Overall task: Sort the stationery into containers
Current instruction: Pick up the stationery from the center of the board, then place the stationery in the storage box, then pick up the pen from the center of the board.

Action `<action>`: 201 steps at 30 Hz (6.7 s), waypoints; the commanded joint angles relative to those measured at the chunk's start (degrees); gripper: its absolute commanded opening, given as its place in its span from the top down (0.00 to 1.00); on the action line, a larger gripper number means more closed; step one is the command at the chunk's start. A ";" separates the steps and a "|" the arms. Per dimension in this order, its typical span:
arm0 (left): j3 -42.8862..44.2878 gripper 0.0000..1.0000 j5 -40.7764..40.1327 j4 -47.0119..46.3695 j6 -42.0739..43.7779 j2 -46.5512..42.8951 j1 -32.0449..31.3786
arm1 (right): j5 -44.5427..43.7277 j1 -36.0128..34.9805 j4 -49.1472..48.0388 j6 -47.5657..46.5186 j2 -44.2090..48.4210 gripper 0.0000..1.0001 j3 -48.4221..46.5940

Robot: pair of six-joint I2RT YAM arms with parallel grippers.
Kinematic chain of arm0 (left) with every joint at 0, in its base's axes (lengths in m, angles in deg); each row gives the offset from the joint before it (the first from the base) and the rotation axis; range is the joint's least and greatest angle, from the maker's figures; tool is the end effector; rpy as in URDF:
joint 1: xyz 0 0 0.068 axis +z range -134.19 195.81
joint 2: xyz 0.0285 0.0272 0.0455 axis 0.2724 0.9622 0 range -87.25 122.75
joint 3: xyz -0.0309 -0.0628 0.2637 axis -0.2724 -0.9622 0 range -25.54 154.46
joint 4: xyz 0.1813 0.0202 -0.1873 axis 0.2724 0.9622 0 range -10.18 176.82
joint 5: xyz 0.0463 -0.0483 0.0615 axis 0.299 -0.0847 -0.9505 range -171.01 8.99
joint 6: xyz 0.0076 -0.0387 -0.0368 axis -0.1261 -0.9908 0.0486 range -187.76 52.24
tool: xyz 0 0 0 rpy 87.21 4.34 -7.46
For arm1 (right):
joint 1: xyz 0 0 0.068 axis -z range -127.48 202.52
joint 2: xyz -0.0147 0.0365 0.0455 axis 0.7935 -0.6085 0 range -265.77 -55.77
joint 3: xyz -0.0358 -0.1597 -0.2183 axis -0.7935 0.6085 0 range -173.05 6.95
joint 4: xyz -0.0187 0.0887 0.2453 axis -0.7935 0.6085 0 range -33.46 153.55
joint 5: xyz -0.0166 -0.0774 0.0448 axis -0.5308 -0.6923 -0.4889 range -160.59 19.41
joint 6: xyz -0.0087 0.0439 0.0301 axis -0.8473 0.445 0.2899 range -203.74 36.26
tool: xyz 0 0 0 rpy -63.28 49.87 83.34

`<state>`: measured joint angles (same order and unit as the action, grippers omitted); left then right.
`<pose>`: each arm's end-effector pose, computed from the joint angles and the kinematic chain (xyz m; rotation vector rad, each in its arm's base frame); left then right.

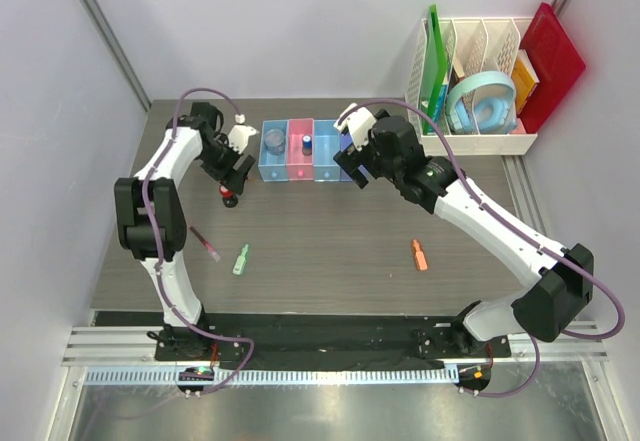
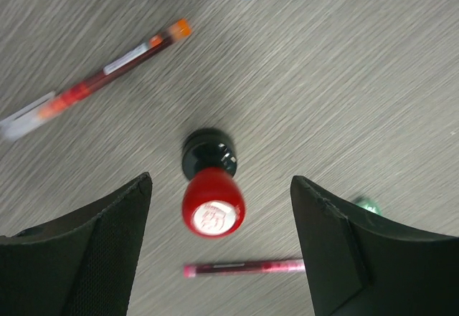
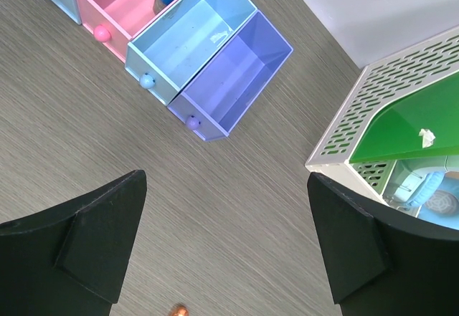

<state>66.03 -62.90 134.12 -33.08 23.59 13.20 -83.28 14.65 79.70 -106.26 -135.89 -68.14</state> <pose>0.3946 -0.0290 0.2326 0.9438 2.5988 -0.3132 0.2574 0.1903 0.3605 -0.9111 1.8368 -0.0619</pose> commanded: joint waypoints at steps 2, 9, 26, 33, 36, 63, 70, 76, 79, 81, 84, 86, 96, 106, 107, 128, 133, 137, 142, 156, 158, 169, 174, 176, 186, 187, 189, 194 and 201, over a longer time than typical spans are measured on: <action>0.98 0.24 4.66 -0.69 -1.80 0.95 -0.03 | -0.06 0.07 -1.98 -0.50 2.60 0.00 -0.41; -1.04 0.25 1.76 -2.10 -1.63 -0.19 0.33 | -0.14 0.07 -2.06 -0.15 2.16 0.00 -0.50; -4.20 0.49 -1.23 -2.53 -0.57 -2.21 0.94 | -0.50 0.16 -1.89 0.02 2.16 0.00 -0.85; -3.51 0.96 -1.76 -1.40 -0.66 -2.57 0.94 | -1.02 0.07 -2.06 -0.15 2.25 0.00 -0.67; -0.35 1.00 -1.67 1.76 -0.31 -3.00 -0.28 | -1.29 0.16 -2.06 -0.50 2.07 0.01 -0.76; 44.40 1.00 -8.18 6.26 -2.33 21.60 -21.56 | -6.91 2.80 -2.85 -5.95 2.68 0.00 2.57; 41.50 0.85 -8.26 4.94 -2.33 22.30 -21.73 | -7.53 3.94 -2.94 -6.39 3.56 0.00 6.35; 39.74 0.38 -8.88 3.62 -2.60 22.31 -21.82 | -7.00 6.39 -2.85 -5.78 4.00 0.00 11.36; 38.86 0.24 -8.88 2.65 -2.68 21.87 -21.82 | -5.25 7.98 -2.07 -4.29 4.35 0.00 14.09; 38.60 0.23 -8.79 2.39 -3.03 21.78 -21.82 | -4.80 8.51 -1.28 -3.67 4.79 0.00 16.55; 38.51 0.23 -8.97 2.21 -3.65 20.91 -21.73 | -4.37 9.83 -0.48 -3.23 6.37 0.00 20.41; 38.42 0.22 -8.79 1.86 -4.61 19.50 -21.73 | -3.84 11.14 0.22 -3.05 7.95 0.01 23.39; 29.20 0.21 -9.58 -3.93 -6.11 5.70 -21.65 | 1.26 12.47 2.33 -0.15 7.34 0.01 30.61; 21.65 0.21 -11.43 -4.90 -6.29 -0.27 -19.98 | 3.99 12.82 3.74 -0.50 2.43 0.16 33.52; 18.33 0.21 -11.25 -5.34 -6.29 -3.07 -19.19 | 4.42 12.91 3.82 -0.76 1.90 0.18 33.60; -15.81 0.21 -6.87 2.38 5.57 -30.34 -10.48 | 15.32 18.53 11.74 -2.79 -3.90 0.52 33.52; -15.37 0.22 -3.79 6.51 9.17 -29.55 -10.57 | 16.11 18.88 12.44 -3.14 -5.22 0.79 33.26; -14.49 0.24 0.25 11.26 13.13 -27.01 -12.23 | 16.47 18.88 12.44 -3.14 -6.45 0.81 32.73; -15.45 0.27 1.23 14.78 14.63 -22.09 -16.72 | 15.41 18.79 11.91 -2.88 -6.02 0.84 29.92; -21.25 0.31 -7.56 9.68 3.22 -13.03 -22.88 | 11.21 18.79 11.47 -3.58 -10.75 0.83 13.15; -22.39 0.32 -8.53 8.90 2.07 -13.11 -22.88 | 11.28 18.79 11.38 -3.32 -11.37 0.83 11.03; -27.58 0.33 -13.71 5.20 -2.24 -9.78 -22.79 | 11.10 18.79 10.24 -0.60 -13.49 0.83 -5.58; -28.64 0.35 -16.34 3.36 -4.61 -7.84 -22.70 | 13.90 18.53 9.89 1.08 -14.71 0.83 -14.10; -29.08 0.35 -16.44 2.65 -4.97 -7.05 -22.61 | 14.88 18.18 9.45 1.60 -15.24 0.83 -16.04; -29.17 0.55 -15.39 1.07 -6.72 -4.41 -22.61 | 15.94 16.16 4.09 4.15 -18.84 0.83 -19.65; -28.99 0.55 -14.86 1.42 -7.07 -4.06 -22.61 | 16.11 16.07 3.91 4.33 -19.37 0.82 -19.74; -28.55 0.62 -14.07 1.59 -7.43 -3.19 -22.61 | 16.12 15.46 3.39 4.77 -19.90 0.82 -20.01; -28.20 0.85 -14.07 1.42 -7.95 -2.48 -22.61 | 15.42 14.40 -0.21 6.00 -21.48 0.83 -19.92; -27.59 1.00 -13.28 1.68 -8.57 -2.74 -22.61 | 13.57 14.40 -6.45 10.13 -24.65 0.83 -19.92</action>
<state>39.01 -80.95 139.83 -40.93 18.68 -9.58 -68.38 29.27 79.88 -99.57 -159.28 -85.65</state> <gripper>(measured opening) 0.245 0.270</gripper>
